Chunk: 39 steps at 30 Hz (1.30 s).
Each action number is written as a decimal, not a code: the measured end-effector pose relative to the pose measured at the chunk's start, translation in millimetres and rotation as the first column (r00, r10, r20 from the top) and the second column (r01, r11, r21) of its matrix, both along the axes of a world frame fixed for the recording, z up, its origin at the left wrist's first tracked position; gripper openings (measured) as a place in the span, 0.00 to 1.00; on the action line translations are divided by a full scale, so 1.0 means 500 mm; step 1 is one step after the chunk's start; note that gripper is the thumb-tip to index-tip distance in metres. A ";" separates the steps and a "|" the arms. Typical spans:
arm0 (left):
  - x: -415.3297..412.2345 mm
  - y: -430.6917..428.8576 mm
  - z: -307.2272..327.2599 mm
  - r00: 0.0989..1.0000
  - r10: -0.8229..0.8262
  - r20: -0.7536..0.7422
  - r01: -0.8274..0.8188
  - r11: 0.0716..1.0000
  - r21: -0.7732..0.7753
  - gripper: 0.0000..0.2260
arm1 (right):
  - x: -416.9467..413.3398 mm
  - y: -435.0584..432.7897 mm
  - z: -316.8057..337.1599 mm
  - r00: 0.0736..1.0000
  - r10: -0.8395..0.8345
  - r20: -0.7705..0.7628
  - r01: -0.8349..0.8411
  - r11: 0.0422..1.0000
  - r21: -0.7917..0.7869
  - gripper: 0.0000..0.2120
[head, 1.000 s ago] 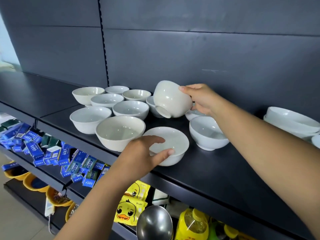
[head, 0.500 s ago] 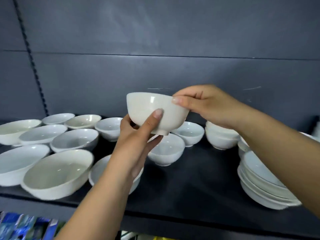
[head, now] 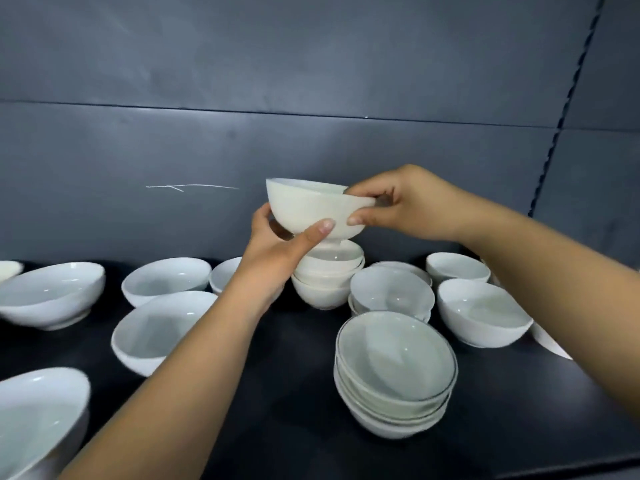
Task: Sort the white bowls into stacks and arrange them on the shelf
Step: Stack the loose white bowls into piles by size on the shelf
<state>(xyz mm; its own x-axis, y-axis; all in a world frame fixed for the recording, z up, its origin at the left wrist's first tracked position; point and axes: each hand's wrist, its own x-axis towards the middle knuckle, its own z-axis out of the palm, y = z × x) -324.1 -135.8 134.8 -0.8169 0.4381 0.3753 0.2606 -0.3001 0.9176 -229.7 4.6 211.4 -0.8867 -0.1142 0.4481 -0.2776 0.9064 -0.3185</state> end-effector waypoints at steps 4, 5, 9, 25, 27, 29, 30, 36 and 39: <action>-0.056 0.050 -0.006 0.985 0.099 -0.138 -0.122 0.978 -0.170 0.33 | -0.061 0.072 -0.030 1.000 -0.022 -0.001 0.022 0.996 0.088 0.06; -0.069 0.060 -0.011 0.982 0.115 -0.152 -0.144 0.970 -0.195 0.31 | -0.077 0.084 -0.040 1.000 -0.017 0.012 0.016 0.996 0.093 0.04; -0.113 0.086 -0.044 0.968 0.157 -0.197 -0.213 0.929 -0.302 0.29 | -0.135 0.129 -0.086 0.997 0.023 0.079 -0.028 0.998 0.054 0.08; -0.114 0.096 -0.124 0.958 0.188 -0.216 -0.266 0.865 -0.426 0.45 | -0.159 0.169 -0.164 0.980 0.164 0.113 -0.172 0.983 0.067 0.10; -0.114 0.097 -0.132 0.957 0.187 -0.222 -0.264 0.878 -0.400 0.45 | -0.161 0.170 -0.164 0.979 0.162 0.124 -0.171 0.983 0.066 0.10; -0.115 0.098 -0.140 0.952 0.205 -0.230 -0.280 0.885 -0.371 0.45 | -0.163 0.174 -0.163 0.976 0.155 0.151 -0.164 0.985 0.048 0.10; -0.116 0.099 -0.144 0.948 0.212 -0.236 -0.288 0.886 -0.363 0.46 | -0.164 0.176 -0.162 0.973 0.154 0.172 -0.163 0.986 0.039 0.10; -0.093 0.094 -0.133 0.939 0.213 -0.272 -0.315 0.850 -0.422 0.42 | -0.164 0.173 -0.142 0.946 0.157 0.285 -0.158 0.987 -0.021 0.07; -0.062 0.069 -0.091 0.920 0.285 -0.269 -0.381 0.814 -0.439 0.33 | -0.157 0.156 -0.126 0.950 0.127 0.285 -0.121 0.992 -0.041 0.06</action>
<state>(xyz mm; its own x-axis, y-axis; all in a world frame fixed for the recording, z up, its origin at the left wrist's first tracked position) -355.3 -101.2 89.3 -0.8828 0.3139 0.3496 0.4406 0.2945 0.8480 -308.0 82.6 148.4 -0.9576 -0.2240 0.1812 -0.2815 0.8620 -0.4215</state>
